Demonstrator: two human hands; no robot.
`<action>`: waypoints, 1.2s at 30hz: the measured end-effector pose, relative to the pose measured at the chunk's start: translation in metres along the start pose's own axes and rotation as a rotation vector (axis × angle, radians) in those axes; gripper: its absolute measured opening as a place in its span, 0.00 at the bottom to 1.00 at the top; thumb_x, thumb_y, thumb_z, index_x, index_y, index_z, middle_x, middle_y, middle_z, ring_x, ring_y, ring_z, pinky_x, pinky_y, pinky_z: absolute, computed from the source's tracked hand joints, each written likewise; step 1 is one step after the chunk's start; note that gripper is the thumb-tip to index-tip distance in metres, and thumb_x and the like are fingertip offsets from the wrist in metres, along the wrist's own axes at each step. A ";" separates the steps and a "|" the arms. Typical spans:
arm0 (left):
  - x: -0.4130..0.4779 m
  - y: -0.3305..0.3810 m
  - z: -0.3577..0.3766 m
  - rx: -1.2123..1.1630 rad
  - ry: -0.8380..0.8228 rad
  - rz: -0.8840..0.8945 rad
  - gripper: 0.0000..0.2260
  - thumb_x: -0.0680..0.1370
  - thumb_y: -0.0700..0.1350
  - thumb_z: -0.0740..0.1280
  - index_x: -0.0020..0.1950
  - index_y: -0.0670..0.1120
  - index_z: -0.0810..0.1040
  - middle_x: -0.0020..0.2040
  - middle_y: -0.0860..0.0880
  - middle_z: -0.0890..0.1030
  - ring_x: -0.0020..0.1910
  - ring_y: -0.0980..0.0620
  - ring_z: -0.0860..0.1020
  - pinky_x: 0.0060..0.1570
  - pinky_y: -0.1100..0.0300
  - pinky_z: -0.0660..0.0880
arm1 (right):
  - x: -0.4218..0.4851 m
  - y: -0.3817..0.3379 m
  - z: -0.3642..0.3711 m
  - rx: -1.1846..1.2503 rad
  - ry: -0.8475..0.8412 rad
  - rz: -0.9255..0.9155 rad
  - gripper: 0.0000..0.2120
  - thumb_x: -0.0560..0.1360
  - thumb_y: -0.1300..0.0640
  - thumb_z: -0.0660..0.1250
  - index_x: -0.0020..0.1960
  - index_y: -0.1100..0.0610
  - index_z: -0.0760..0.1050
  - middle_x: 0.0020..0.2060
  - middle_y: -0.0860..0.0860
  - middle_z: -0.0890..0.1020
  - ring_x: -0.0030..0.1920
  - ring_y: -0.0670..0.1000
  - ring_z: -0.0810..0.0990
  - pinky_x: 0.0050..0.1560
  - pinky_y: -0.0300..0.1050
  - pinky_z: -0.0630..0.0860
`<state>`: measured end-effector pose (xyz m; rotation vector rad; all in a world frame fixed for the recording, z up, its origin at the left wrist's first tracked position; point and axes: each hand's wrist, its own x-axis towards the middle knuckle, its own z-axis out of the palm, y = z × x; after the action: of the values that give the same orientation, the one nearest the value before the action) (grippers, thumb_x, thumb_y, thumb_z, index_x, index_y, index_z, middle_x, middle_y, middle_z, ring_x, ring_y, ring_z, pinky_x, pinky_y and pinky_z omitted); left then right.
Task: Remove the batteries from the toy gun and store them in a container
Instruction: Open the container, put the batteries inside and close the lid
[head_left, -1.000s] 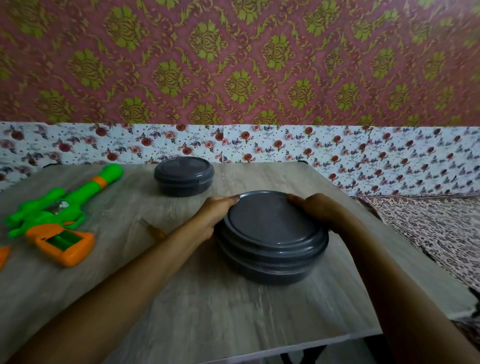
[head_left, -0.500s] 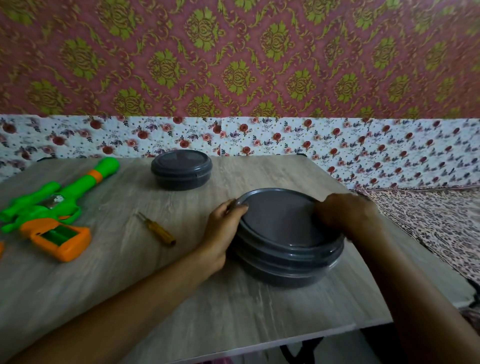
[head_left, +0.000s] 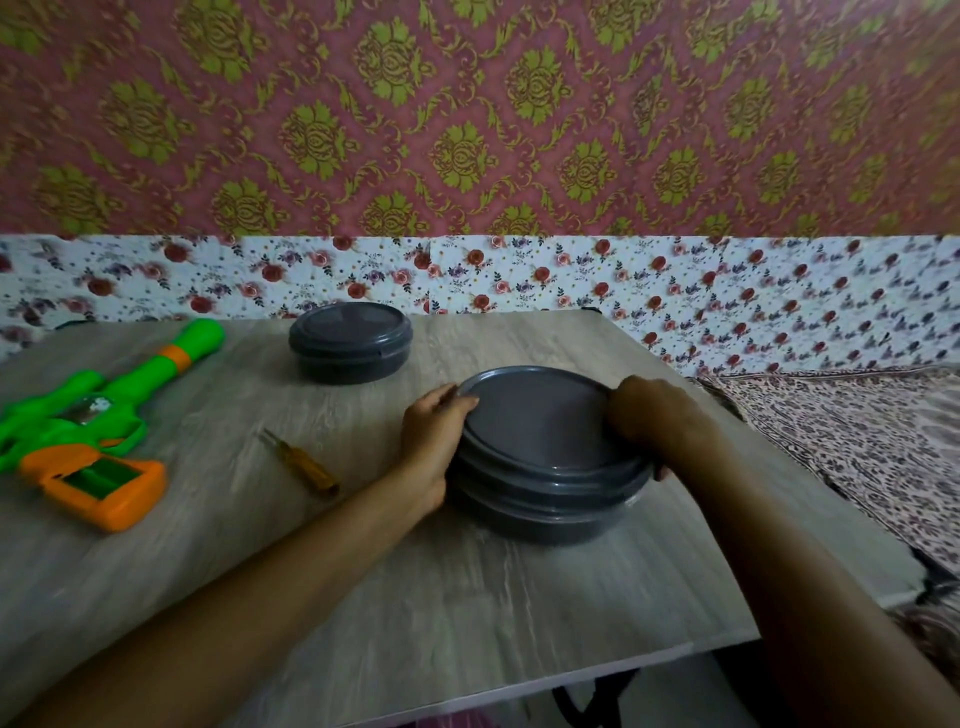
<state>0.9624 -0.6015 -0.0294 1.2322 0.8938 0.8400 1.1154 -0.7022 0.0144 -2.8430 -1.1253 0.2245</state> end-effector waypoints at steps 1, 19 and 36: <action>-0.007 -0.005 0.000 -0.008 0.011 0.018 0.17 0.77 0.42 0.65 0.66 0.45 0.75 0.60 0.48 0.78 0.57 0.49 0.76 0.54 0.58 0.72 | -0.006 -0.001 0.000 -0.024 -0.003 0.026 0.13 0.79 0.55 0.55 0.48 0.62 0.74 0.40 0.56 0.79 0.42 0.55 0.81 0.44 0.45 0.78; -0.029 -0.018 0.008 -0.031 0.015 0.077 0.21 0.77 0.43 0.66 0.69 0.47 0.70 0.61 0.52 0.76 0.60 0.52 0.73 0.62 0.58 0.70 | -0.010 0.003 -0.011 -0.138 -0.025 0.043 0.12 0.79 0.54 0.58 0.53 0.62 0.74 0.43 0.55 0.79 0.44 0.53 0.80 0.50 0.46 0.79; -0.019 -0.022 0.024 0.052 -0.087 0.095 0.21 0.78 0.44 0.64 0.71 0.46 0.69 0.66 0.49 0.74 0.64 0.50 0.73 0.65 0.56 0.70 | 0.008 0.032 0.002 0.057 0.181 0.015 0.15 0.81 0.52 0.52 0.60 0.56 0.73 0.56 0.58 0.78 0.54 0.58 0.77 0.48 0.48 0.71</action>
<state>0.9775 -0.6315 -0.0471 1.3552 0.7965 0.8363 1.1422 -0.7202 0.0079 -2.7564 -1.0451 -0.0004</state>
